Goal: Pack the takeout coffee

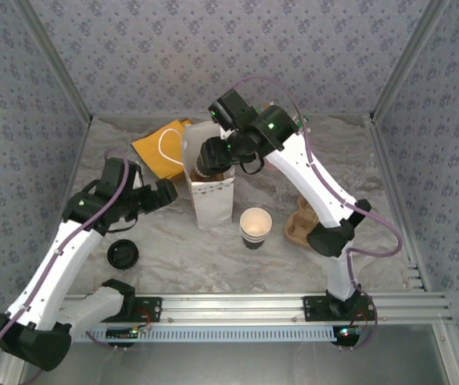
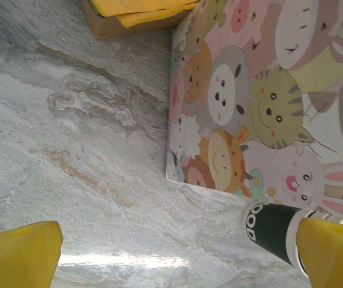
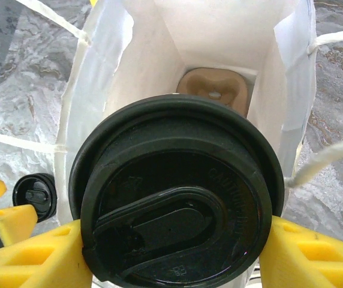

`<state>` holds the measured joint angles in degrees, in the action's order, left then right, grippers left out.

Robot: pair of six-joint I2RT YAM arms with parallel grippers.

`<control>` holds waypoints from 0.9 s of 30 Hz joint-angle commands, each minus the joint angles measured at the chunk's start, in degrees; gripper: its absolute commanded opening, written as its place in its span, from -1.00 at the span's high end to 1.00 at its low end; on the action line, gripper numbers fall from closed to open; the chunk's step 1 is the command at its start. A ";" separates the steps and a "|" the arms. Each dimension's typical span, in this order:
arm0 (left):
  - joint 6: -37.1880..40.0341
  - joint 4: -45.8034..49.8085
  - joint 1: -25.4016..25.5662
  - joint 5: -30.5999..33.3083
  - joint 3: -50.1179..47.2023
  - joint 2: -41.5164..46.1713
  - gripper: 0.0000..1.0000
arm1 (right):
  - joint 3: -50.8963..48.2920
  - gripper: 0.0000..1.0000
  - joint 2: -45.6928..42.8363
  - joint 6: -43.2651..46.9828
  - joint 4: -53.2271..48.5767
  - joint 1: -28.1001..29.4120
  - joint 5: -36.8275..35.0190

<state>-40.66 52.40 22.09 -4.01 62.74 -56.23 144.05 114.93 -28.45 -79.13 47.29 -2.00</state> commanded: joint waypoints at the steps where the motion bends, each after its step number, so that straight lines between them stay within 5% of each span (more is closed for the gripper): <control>1: 1.79 -0.37 -1.26 1.90 0.82 -1.01 -0.99 | 2.28 -0.29 1.78 1.35 -2.08 0.44 -1.95; 27: 2.08 -17.30 -1.35 -5.44 -10.18 -20.58 -1.00 | 5.28 -0.28 8.95 0.67 -5.40 1.58 -2.39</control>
<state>-39.44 37.78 20.38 -8.40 52.75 -75.66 147.70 123.17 -27.99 -82.28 48.77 -3.70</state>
